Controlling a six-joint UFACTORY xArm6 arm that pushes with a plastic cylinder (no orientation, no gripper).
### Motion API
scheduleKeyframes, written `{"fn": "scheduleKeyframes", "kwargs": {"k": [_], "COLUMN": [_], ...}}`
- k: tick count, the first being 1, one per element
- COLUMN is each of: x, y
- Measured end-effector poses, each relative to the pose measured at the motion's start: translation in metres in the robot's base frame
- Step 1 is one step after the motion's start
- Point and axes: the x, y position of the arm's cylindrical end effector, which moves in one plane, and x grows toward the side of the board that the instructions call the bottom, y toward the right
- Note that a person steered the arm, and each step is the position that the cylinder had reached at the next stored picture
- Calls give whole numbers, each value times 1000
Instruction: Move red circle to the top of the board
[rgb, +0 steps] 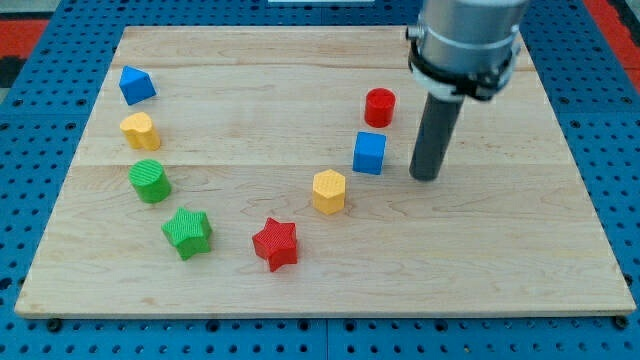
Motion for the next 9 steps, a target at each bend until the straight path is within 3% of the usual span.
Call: {"fn": "scheduleKeyframes", "kwargs": {"k": [2, 4, 6, 8, 9], "x": [-66, -89, -142, -180, -178], "y": [-32, -110, -6, 37, 12]}}
